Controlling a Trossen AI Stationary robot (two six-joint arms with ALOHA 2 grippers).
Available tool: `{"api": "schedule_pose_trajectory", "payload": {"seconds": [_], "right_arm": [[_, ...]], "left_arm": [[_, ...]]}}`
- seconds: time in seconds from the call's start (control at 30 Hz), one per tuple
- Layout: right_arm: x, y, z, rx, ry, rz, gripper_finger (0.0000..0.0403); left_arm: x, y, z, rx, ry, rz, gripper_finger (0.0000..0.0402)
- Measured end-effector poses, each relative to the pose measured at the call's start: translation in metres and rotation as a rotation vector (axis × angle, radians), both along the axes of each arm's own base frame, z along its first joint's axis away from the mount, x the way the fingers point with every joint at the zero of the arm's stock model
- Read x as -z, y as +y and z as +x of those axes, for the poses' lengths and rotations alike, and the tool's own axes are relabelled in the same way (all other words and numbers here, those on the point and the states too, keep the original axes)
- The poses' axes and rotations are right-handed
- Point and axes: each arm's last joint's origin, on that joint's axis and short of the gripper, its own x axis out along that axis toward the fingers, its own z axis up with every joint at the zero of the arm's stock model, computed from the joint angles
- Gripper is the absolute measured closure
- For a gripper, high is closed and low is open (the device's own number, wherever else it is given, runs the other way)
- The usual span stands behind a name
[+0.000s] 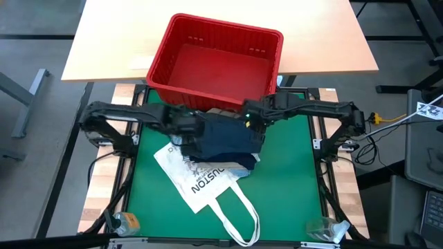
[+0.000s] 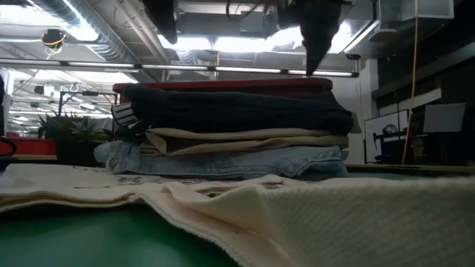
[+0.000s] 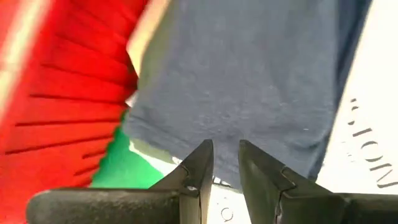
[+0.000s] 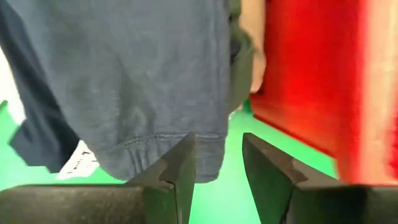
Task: Fold Laundry from Bin
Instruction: Put the stacked clothes into the red organizer bin
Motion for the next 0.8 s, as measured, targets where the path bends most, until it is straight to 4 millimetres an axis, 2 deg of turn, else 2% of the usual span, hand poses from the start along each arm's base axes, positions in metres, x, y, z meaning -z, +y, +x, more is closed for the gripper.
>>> {"api": "schedule_pose_trajectory", "payload": {"seconds": [0.23,0.43,0.6,0.8], "right_arm": [[-0.063,0.001,-0.008,-0.036,-0.119,-0.024,0.0272],[-0.112,0.003,-0.032,-0.043,-0.231,-0.062,0.0271],[-0.130,0.004,-0.047,-0.002,-0.358,-0.059,0.0271],[-0.129,0.009,-0.047,0.076,-0.383,0.129,0.0272]], "left_arm": [[-0.053,0.004,-0.056,-0.014,-0.209,-0.003,0.0331],[-0.084,0.007,-0.106,-0.064,-0.391,-0.026,0.0331],[-0.095,0.009,-0.129,-0.072,-0.468,-0.037,0.0331],[-0.098,0.009,-0.135,-0.069,-0.488,-0.037,0.0331]]}}
